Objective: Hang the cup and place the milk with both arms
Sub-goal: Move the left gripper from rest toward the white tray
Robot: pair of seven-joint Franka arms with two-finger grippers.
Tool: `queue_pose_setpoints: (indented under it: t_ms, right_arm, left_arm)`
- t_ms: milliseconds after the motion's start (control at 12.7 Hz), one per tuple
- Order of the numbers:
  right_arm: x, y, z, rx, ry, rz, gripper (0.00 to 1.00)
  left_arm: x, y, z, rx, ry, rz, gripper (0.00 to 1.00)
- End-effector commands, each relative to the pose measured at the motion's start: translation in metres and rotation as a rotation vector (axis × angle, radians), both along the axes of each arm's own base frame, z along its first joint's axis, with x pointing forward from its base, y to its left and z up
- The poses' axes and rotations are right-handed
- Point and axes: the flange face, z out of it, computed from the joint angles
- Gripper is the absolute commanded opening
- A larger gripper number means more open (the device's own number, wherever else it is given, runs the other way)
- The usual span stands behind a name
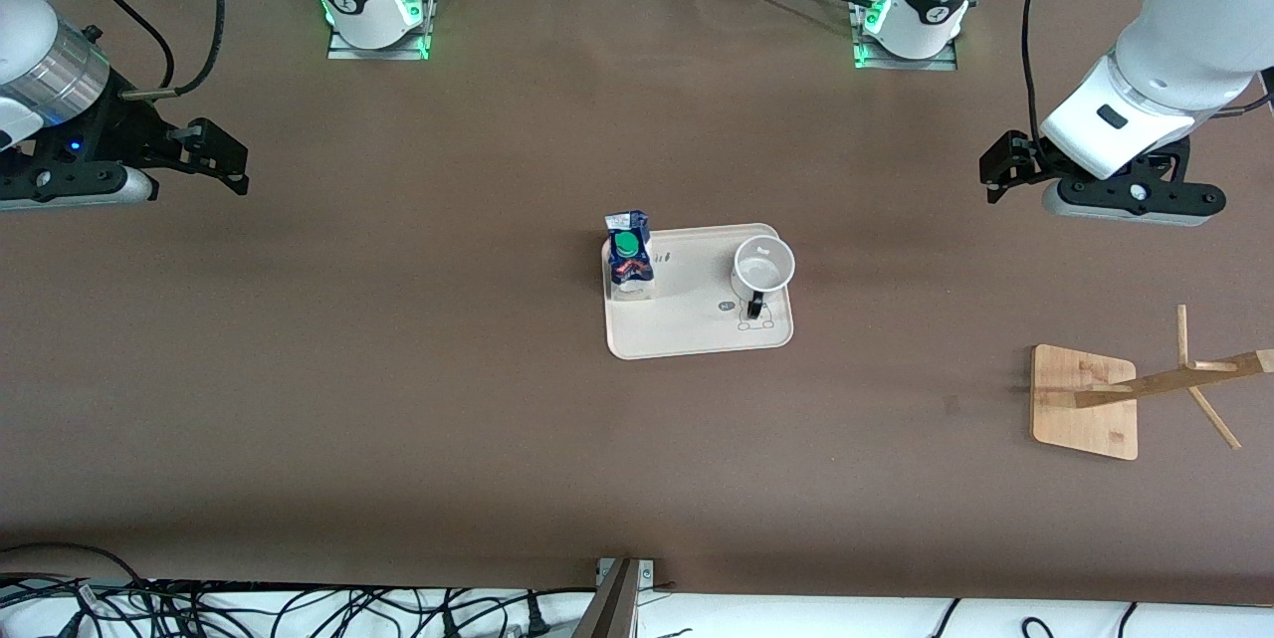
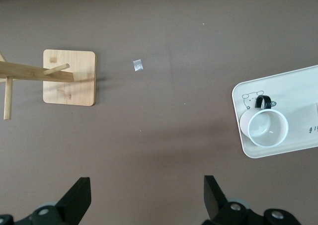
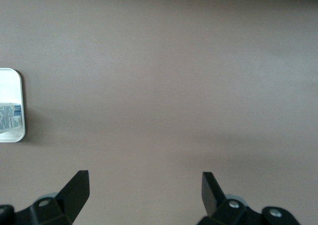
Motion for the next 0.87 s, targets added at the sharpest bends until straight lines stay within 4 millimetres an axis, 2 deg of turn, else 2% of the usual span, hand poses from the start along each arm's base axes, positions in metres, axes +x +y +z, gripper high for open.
queue_pose_setpoints:
  t_ms: [0,236,394,788]
  right_arm:
    - [0.000,0.000,0.007,-0.003,-0.009,0.002,1.00]
    - [0.000,0.002,0.007,-0.004,-0.009,0.005,1.00]
    - [-0.001,0.001,0.006,-0.003,-0.006,0.003,1.00]
    - [0.000,0.003,0.007,-0.001,-0.009,0.005,1.00]
  left_arm:
    - [0.012,0.002,0.005,-0.055,0.010,0.023,1.00]
    - [0.015,0.016,0.004,-0.072,0.013,0.052,1.00]
    - [0.019,0.023,-0.005,-0.072,0.031,0.067,1.00]
    - [0.019,0.017,-0.007,-0.070,0.037,0.064,1.00]
